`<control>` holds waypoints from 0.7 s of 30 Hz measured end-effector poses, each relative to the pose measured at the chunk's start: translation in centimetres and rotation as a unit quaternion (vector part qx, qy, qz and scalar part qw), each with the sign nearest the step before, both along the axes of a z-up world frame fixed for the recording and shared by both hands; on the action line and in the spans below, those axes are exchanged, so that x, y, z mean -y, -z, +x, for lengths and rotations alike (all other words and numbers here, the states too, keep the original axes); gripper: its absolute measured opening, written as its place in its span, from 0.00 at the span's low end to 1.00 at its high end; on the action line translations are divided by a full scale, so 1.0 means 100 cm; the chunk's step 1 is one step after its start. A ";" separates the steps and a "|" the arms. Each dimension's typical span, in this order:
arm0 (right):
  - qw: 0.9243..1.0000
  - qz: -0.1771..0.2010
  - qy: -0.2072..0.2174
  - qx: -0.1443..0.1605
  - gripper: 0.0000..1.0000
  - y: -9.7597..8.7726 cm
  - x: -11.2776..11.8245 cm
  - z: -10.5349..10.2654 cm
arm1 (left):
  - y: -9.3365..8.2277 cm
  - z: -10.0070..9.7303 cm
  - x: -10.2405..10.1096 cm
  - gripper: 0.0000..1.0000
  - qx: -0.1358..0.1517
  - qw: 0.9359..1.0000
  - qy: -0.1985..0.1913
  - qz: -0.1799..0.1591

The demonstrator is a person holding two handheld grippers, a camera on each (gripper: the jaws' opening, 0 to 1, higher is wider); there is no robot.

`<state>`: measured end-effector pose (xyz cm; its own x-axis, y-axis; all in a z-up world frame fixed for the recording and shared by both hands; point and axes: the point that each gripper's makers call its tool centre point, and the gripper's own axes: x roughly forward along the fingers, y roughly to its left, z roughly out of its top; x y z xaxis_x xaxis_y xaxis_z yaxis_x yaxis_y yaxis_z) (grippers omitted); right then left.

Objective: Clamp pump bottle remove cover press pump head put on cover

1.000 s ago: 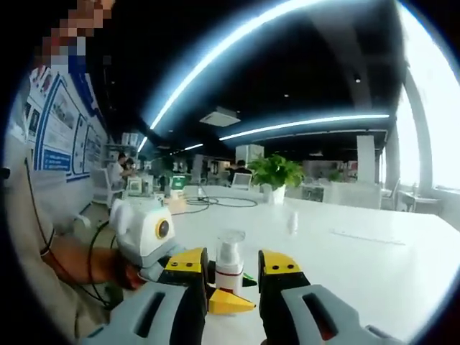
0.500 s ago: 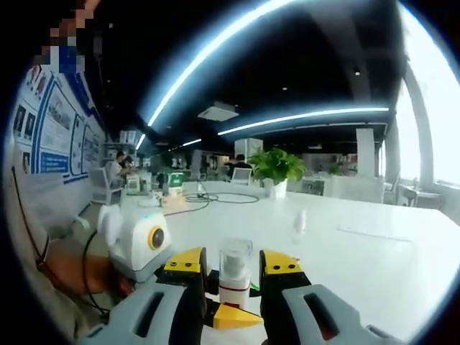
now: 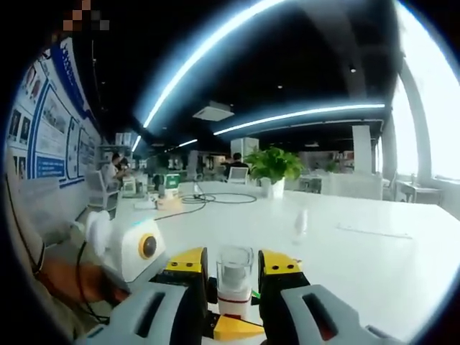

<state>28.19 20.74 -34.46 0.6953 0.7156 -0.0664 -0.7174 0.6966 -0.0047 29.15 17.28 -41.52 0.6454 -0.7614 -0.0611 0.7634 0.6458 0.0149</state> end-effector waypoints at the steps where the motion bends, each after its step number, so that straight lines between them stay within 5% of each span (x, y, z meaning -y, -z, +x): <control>1: 1.000 0.000 0.001 -0.001 0.23 0.000 0.000 0.000 | 0.000 0.000 0.000 0.14 0.001 1.000 0.000 0.001; 21: 1.000 -0.017 0.001 0.011 0.16 0.003 -0.005 0.001 | 0.001 0.002 -0.001 0.15 0.003 1.000 -0.003 0.003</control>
